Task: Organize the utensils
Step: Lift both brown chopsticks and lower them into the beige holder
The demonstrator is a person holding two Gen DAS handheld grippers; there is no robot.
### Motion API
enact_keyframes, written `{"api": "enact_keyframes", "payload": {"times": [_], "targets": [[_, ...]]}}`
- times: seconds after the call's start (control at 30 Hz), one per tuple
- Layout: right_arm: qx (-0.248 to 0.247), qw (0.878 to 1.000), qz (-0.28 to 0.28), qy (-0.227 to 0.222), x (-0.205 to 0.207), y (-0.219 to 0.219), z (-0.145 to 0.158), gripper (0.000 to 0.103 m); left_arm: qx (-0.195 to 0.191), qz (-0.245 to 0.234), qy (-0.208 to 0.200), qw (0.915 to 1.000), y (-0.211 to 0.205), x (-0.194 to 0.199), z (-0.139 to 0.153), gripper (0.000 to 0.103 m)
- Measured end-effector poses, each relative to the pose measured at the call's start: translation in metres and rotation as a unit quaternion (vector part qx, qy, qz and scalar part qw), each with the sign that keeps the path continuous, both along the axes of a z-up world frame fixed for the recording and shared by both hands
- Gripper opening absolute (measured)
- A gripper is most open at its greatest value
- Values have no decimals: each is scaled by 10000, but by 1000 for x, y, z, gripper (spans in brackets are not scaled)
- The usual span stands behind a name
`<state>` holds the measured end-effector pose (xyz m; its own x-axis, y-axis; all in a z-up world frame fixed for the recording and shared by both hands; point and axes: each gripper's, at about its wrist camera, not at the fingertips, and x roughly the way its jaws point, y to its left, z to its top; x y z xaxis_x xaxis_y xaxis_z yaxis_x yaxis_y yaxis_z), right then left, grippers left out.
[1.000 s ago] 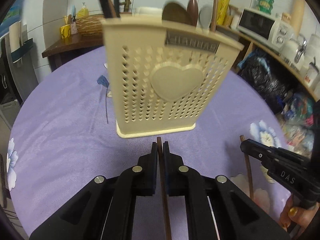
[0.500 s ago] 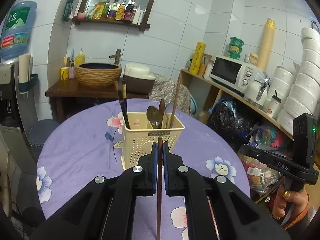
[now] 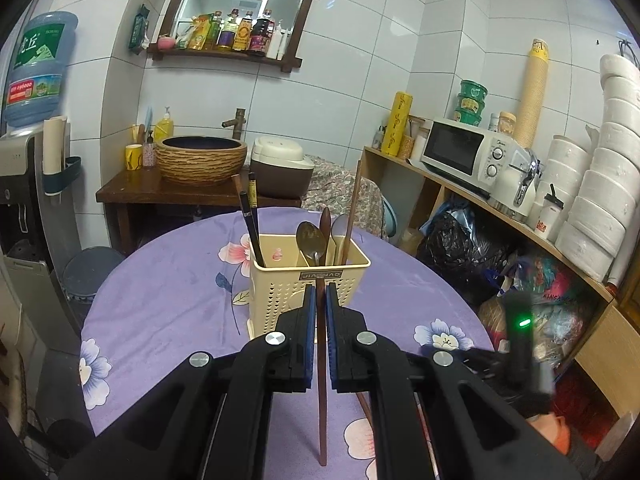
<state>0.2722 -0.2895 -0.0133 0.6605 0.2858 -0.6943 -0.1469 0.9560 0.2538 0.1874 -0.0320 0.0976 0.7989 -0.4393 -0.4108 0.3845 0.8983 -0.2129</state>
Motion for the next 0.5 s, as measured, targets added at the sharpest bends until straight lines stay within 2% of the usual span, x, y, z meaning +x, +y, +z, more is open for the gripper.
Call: {"api": "enact_keyframes", "payload": {"times": [0.1, 0.23, 0.27, 0.33, 0.4, 0.5], "targets": [[-373, 9988, 48, 299, 22, 22, -28, 54, -27, -19, 11, 10000, 0, 0, 1, 6], [-633, 9958, -35, 665, 48, 39, -58, 39, -2, -32, 3, 10000, -2, 0, 1, 6], [-709, 9949, -67, 710, 52, 41, -62, 38, -6, -36, 5, 10000, -2, 0, 1, 6], [-991, 9928, -179, 654, 57, 47, -63, 37, 19, -39, -1, 10000, -4, 0, 1, 6], [-1002, 9922, -250, 700, 63, 48, -61, 33, 32, -46, 6, 10000, -5, 0, 2, 6], [-1204, 9899, -263, 697, 68, 54, -60, 15, 31, -63, 22, 10000, -7, 0, 2, 6]]}}
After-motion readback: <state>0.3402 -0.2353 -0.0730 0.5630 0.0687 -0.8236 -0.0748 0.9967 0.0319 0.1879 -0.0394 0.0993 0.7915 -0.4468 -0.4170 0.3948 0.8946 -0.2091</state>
